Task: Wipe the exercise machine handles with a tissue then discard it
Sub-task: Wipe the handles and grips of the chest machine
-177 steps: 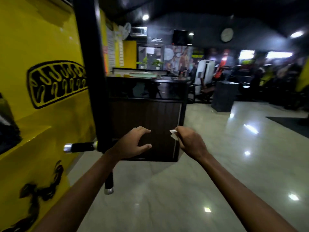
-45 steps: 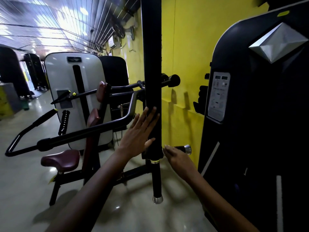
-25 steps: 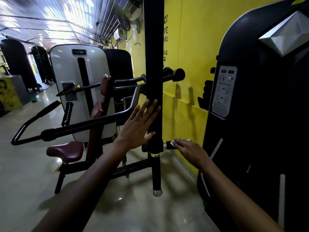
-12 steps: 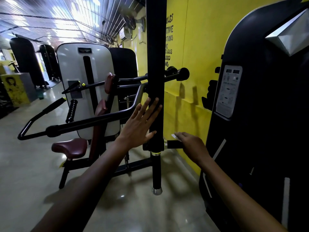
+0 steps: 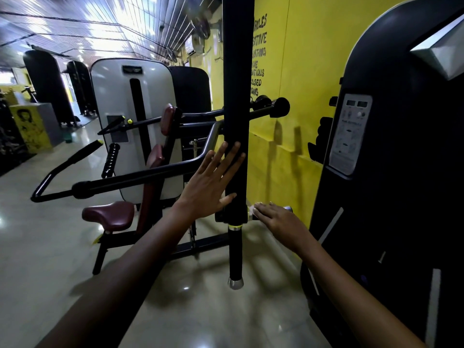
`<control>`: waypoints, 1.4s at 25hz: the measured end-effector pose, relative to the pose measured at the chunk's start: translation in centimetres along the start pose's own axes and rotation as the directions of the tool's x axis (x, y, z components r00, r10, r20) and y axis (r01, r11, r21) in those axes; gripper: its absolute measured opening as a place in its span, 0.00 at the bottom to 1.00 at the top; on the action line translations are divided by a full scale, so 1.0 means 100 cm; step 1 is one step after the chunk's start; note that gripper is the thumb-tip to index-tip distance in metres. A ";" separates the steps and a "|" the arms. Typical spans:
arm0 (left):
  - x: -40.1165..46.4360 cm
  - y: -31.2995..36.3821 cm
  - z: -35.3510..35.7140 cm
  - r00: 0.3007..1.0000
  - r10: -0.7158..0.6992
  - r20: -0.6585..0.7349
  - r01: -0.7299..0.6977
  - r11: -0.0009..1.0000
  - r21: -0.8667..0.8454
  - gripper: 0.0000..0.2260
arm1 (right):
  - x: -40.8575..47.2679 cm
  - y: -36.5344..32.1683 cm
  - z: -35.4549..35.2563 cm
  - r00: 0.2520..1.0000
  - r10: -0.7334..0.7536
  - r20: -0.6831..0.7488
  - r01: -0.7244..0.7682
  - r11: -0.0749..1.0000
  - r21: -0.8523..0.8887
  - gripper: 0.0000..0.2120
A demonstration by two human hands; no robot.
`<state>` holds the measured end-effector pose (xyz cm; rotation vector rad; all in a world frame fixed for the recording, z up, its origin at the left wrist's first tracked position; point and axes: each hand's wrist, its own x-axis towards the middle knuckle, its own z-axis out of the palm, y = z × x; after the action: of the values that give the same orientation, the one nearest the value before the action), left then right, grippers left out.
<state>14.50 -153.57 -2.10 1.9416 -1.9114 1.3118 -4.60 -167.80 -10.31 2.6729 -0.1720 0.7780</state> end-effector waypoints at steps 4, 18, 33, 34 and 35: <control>0.000 -0.002 -0.001 1.000 0.004 0.005 -0.004 1.000 0.025 0.38 | -0.012 0.009 -0.004 0.999 0.026 -0.022 -0.026 0.999 -0.024 0.32; -0.001 0.006 -0.008 0.999 -0.038 0.032 0.036 0.998 0.048 0.42 | -0.024 0.021 -0.001 0.947 0.301 -0.114 -0.285 0.948 0.142 0.24; 0.001 0.011 -0.001 0.997 -0.067 0.039 0.066 0.998 0.022 0.42 | -0.028 0.012 0.023 0.959 -0.214 -0.184 0.172 0.960 -0.219 0.19; 0.001 0.011 -0.001 0.997 -0.067 0.039 0.066 0.998 0.022 0.42 | -0.029 0.017 0.021 0.960 -0.222 -0.172 0.181 0.958 -0.224 0.19; 0.001 0.010 -0.002 0.997 -0.065 0.040 0.064 0.998 0.020 0.42 | -0.032 0.022 0.021 0.959 -0.229 -0.165 0.189 0.955 -0.229 0.18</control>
<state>13.57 -153.73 -2.40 2.0368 -1.8438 1.2874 -6.73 -170.53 -13.01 2.3544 0.0739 0.8862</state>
